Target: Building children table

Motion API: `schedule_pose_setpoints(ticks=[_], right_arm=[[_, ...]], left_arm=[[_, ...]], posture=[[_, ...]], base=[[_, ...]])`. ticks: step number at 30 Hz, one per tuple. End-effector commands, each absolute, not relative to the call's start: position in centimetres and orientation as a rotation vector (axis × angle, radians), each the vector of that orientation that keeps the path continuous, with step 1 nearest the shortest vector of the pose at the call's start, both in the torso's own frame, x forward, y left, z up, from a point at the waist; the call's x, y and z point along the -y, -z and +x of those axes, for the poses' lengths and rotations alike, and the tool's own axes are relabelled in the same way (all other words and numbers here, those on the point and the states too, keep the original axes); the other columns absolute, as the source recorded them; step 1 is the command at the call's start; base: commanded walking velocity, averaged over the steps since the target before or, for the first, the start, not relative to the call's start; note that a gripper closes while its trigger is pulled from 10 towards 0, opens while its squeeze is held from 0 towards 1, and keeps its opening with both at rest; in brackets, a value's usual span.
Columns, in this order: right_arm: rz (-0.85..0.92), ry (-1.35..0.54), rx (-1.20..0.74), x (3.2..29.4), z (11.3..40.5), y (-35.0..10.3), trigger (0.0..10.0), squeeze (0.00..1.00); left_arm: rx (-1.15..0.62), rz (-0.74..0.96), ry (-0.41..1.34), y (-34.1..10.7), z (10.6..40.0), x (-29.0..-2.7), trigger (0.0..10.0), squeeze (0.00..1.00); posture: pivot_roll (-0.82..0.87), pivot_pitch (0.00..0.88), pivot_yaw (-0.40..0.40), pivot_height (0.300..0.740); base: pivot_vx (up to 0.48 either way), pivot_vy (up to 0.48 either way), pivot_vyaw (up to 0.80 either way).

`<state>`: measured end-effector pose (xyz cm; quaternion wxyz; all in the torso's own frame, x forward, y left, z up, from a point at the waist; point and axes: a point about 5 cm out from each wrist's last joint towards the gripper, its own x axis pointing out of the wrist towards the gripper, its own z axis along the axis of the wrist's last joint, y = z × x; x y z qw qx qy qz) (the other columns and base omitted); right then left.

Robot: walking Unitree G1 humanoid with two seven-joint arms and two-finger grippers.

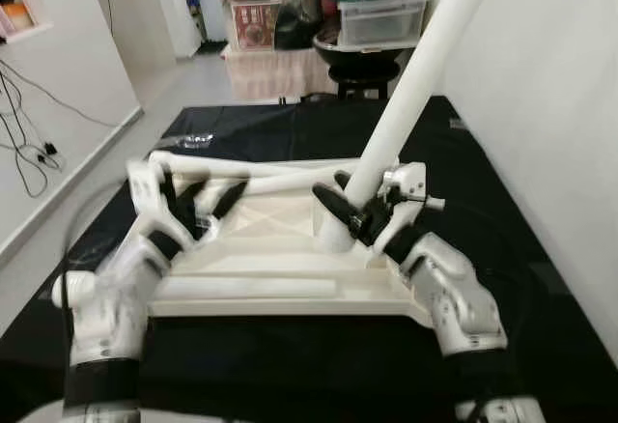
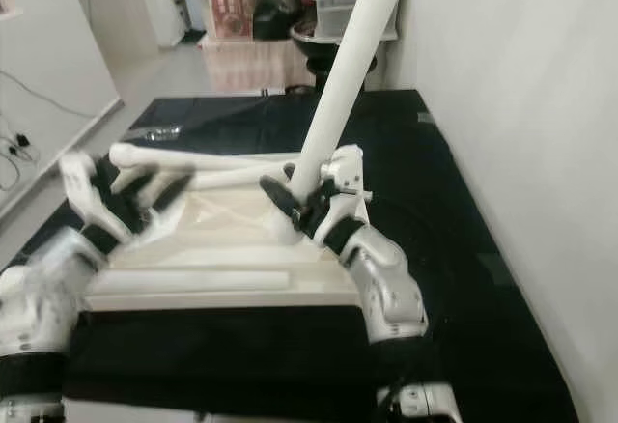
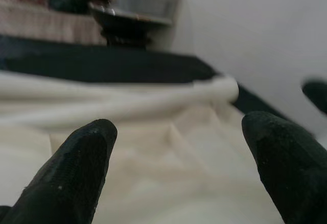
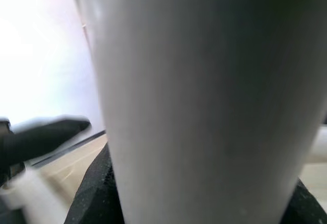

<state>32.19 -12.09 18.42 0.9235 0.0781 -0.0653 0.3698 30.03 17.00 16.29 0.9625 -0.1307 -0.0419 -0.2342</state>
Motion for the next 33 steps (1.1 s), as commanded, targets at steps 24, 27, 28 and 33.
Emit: schedule_pose_setpoints(ticks=[24,27,28,33], right_arm=[[0.007,-0.970,0.038,13.5,26.6,-17.4,10.0,0.00],[-0.002,-0.974,0.036,13.8,26.6,-17.6,10.0,0.00],[-0.009,-0.979,0.039,13.9,26.6,-17.8,10.0,0.00],[-0.013,-0.982,0.046,14.1,26.6,-18.1,10.0,0.00]], left_arm=[[-0.096,-0.094,0.793,-13.6,22.4,-11.0,10.0,0.00],[-0.120,-0.083,0.802,-13.3,21.9,-10.9,10.0,0.00],[-0.135,-0.075,0.801,-13.2,21.7,-11.0,10.0,0.00],[-0.127,-0.063,0.795,-13.3,21.4,-11.0,10.0,0.00]], posture=[[-0.13,0.148,0.080,0.740],[-0.13,0.146,0.077,0.740],[-0.13,0.149,0.077,0.740],[-0.13,0.160,0.074,0.740]], base=[[0.000,-0.214,0.00],[0.000,0.000,0.00],[0.000,0.472,0.00],[0.000,0.476,0.00]])
